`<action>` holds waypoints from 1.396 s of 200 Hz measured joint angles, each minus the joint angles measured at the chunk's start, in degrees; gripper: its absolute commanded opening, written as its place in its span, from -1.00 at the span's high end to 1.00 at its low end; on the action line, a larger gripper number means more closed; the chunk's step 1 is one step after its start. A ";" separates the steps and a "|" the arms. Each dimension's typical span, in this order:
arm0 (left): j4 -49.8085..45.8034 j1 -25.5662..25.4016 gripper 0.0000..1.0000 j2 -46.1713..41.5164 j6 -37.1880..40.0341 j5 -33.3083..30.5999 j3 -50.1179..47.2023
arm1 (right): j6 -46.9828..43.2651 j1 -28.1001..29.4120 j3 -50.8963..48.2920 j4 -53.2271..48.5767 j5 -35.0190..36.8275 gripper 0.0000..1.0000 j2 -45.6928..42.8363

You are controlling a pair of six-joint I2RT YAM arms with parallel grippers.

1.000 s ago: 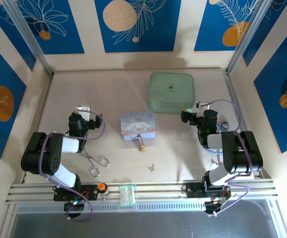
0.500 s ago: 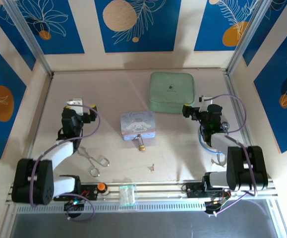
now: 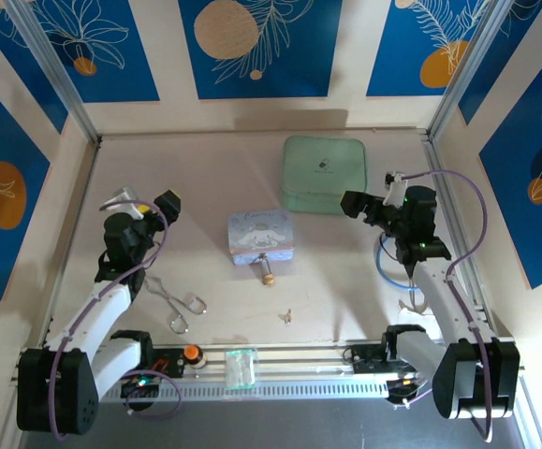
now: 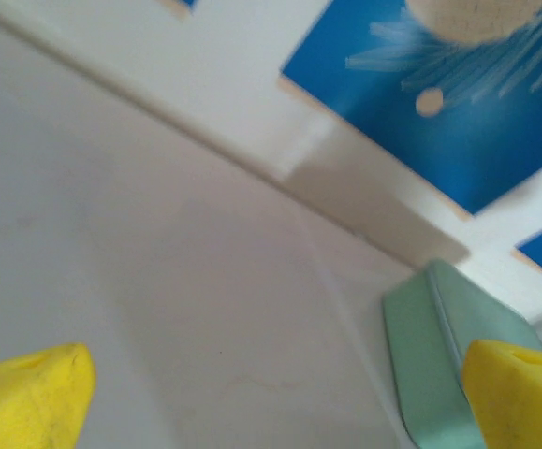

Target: Unlock the padlock with the key

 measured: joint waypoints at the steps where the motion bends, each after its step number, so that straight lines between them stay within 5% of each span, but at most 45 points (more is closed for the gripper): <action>1: -0.22 -0.04 -0.99 0.02 -0.02 0.17 0.11 | 0.09 0.17 0.09 -0.24 0.07 -0.98 0.00; 31: -10.93 -3.69 -0.99 0.15 -0.74 3.98 4.52 | 2.82 8.98 2.21 -11.13 2.43 -0.99 0.59; 85: -32.94 -21.97 -0.99 -1.11 0.85 -0.85 13.20 | 9.88 31.74 2.82 -27.45 14.16 -0.84 2.45; 164: -39.80 -37.00 -0.99 -3.43 -8.00 -5.03 9.05 | 29.59 59.36 3.06 -34.53 27.56 -0.41 12.63; 215: -41.03 -43.39 -0.99 -3.43 -11.39 -6.54 8.96 | 35.71 66.66 6.88 -35.01 30.80 -0.17 23.76; 279: -41.00 -44.57 -0.99 -3.32 -13.46 -8.11 8.85 | 38.36 68.72 9.42 -34.86 31.39 -0.01 30.03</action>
